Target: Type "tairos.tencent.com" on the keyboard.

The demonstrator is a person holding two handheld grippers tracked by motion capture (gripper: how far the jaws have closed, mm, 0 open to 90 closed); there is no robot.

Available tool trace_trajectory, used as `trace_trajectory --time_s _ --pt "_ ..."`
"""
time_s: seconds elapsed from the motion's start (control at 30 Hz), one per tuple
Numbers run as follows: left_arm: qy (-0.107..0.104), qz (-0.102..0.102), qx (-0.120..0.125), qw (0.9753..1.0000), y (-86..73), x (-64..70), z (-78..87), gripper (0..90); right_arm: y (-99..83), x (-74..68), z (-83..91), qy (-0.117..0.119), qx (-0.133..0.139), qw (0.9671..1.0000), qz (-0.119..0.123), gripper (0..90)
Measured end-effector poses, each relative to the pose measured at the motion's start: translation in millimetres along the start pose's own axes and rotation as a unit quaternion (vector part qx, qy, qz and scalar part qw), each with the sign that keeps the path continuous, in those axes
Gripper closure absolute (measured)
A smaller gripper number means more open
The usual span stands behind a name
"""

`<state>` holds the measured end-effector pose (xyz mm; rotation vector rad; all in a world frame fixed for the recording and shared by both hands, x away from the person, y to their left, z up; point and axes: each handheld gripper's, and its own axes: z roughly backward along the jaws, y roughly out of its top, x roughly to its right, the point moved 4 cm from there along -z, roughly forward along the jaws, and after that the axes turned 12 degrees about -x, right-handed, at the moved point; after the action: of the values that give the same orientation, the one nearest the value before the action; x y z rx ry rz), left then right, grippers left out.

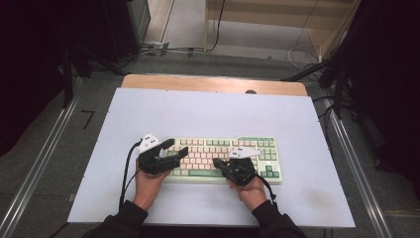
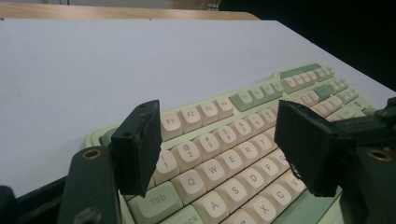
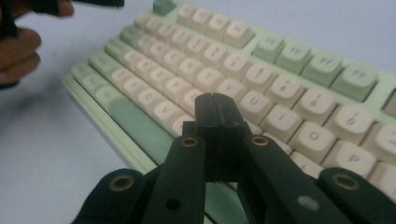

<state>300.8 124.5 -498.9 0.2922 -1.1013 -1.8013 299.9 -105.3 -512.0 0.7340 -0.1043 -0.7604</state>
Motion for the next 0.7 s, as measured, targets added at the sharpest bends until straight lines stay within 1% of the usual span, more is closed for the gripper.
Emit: trace_trajectory --time_s 0.07,0.17,0.2,0.23,0.27,0.3,0.37,0.4,0.5,0.6,0.7 --pt "0.0 0.001 0.0 1.0 0.1 -0.4 -0.1 32.7 2.3 3.9 8.2 -0.001 0.014 0.9999 -0.006 87.0" --pt "-0.001 0.001 0.001 1.0 0.3 0.2 -0.1 32.7 2.7 10.2 15.4 -0.003 0.021 0.9997 -0.013 75.9" --pt "-0.001 0.0 0.001 1.0 0.2 0.4 -0.1 32.7 2.3 13.4 18.3 -0.006 0.024 0.9995 -0.017 67.7" --pt "-0.001 0.0 0.0 1.0 0.2 0.5 -0.2 32.7 2.1 15.4 19.7 -0.009 0.023 0.9995 -0.022 53.5" --pt "-0.001 0.0 0.0 1.0 0.1 0.7 -0.4 32.7 2.1 18.4 21.0 -0.013 0.019 0.9993 -0.031 44.5" --pt "-0.001 -0.001 0.0 1.0 0.1 0.7 -0.4 32.7 1.5 22.4 22.8 -0.013 0.018 0.999 -0.039 41.9" --pt "-0.002 -0.001 0.0 1.0 0.1 1.0 -0.6 32.7 0.3 27.1 25.7 -0.007 0.02 0.9985 -0.05 31.9" --pt "-0.004 -0.002 0.0 1.0 0.1 1.2 -0.7 32.7 -0.1 29.4 27.0 -0.004 0.02 0.9983 -0.054 30.8" --pt "-0.006 0.0 -0.001 1.0 0.2 1.2 -1.1 32.8 -1.5 34.4 31.9 -0.007 0.024 0.9979 -0.06 28.6" --pt "-0.013 0.001 0.001 0.9999 1.1 2.8 -1.2 35.5 -2.0 36.6 34.8 -0.009 0.03 0.9975 -0.063 28.4" --pt "-0.021 -0.003 -0.001 0.9998 1.7 4.9 -2.7 38.5 -2.2 37.5 35.3 -0.011 0.029 0.9974 -0.065 28.7"
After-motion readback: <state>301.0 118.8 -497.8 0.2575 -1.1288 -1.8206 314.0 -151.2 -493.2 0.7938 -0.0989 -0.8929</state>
